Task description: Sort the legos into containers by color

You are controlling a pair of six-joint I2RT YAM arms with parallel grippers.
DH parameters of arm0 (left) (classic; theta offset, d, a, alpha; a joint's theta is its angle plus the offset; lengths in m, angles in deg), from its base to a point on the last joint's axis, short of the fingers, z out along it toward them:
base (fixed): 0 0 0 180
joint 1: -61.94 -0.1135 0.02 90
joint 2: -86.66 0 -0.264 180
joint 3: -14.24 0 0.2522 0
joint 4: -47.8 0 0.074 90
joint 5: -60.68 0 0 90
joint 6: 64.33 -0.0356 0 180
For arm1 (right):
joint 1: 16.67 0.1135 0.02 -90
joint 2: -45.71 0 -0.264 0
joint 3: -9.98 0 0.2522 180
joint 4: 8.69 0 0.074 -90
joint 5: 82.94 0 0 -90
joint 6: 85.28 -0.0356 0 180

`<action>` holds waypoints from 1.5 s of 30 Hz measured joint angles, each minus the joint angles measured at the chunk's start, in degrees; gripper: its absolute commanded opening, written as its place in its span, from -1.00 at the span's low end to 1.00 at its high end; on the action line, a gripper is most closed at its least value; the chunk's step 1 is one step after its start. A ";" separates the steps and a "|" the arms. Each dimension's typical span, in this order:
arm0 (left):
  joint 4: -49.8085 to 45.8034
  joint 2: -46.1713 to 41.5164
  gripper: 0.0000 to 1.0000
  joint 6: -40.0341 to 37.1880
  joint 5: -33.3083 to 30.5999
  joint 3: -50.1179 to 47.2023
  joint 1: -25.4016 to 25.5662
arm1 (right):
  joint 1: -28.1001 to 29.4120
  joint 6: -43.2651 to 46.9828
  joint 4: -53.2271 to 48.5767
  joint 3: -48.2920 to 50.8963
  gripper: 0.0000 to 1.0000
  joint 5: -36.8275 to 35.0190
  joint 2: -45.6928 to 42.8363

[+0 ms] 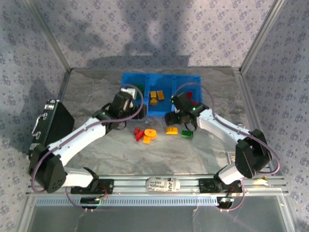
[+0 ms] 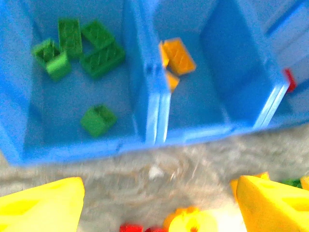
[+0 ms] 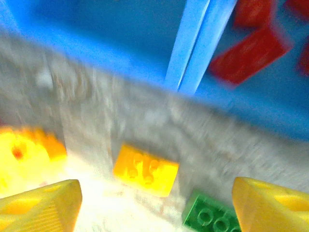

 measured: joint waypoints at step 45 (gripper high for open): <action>0.17 -20.70 0.65 8.66 -0.72 -21.84 3.58 | 3.45 10.60 -2.69 -5.55 0.72 -1.57 19.78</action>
